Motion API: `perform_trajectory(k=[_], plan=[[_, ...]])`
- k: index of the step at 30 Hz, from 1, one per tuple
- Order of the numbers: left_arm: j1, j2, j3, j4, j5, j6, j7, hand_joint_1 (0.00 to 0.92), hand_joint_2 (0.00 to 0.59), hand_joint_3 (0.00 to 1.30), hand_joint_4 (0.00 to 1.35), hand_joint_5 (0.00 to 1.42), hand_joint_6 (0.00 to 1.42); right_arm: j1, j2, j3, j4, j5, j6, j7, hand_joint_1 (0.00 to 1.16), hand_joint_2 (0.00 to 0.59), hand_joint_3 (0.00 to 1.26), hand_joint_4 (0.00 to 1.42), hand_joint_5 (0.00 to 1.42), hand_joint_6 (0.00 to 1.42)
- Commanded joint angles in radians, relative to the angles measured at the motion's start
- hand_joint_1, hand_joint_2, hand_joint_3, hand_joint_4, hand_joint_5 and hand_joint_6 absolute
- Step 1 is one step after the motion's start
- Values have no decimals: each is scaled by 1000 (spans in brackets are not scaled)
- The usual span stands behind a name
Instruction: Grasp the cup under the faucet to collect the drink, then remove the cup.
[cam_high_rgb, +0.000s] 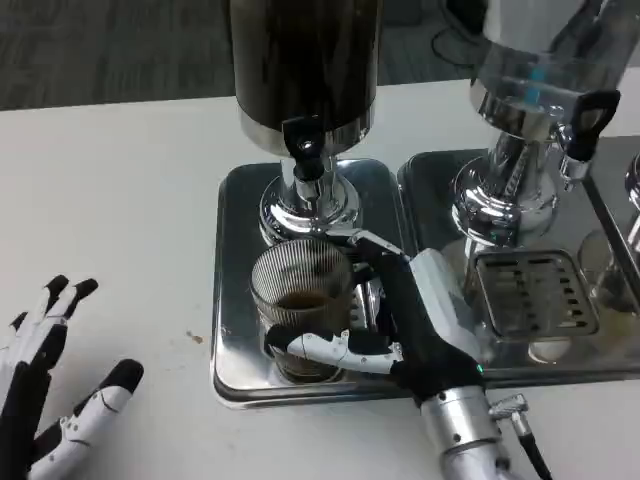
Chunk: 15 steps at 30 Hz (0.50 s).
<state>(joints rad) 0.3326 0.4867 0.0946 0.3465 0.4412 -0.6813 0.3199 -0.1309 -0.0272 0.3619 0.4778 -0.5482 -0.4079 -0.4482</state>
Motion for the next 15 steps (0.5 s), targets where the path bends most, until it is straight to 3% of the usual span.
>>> perform_trajectory(k=[1, 10, 15], plan=[[-24, 8, -16, 18, 0, -4, -32, 0, 184, 106, 0, 25, 0, -11, -9, -9, -22, -4, -46, -27, 992, 95, 517, 672, 951, 1379], [-20, 15, -16, 11, 20, 0, -28, 0, 180, 85, 0, 15, 0, 5, 2, -30, -37, 21, -64, -39, 990, 91, 523, 678, 953, 1371], [-3, 61, -22, -58, 103, 54, -46, 0, 163, 0, 0, 0, 0, 67, -3, -33, -118, 23, -92, -38, 991, 90, 529, 681, 953, 1369]])
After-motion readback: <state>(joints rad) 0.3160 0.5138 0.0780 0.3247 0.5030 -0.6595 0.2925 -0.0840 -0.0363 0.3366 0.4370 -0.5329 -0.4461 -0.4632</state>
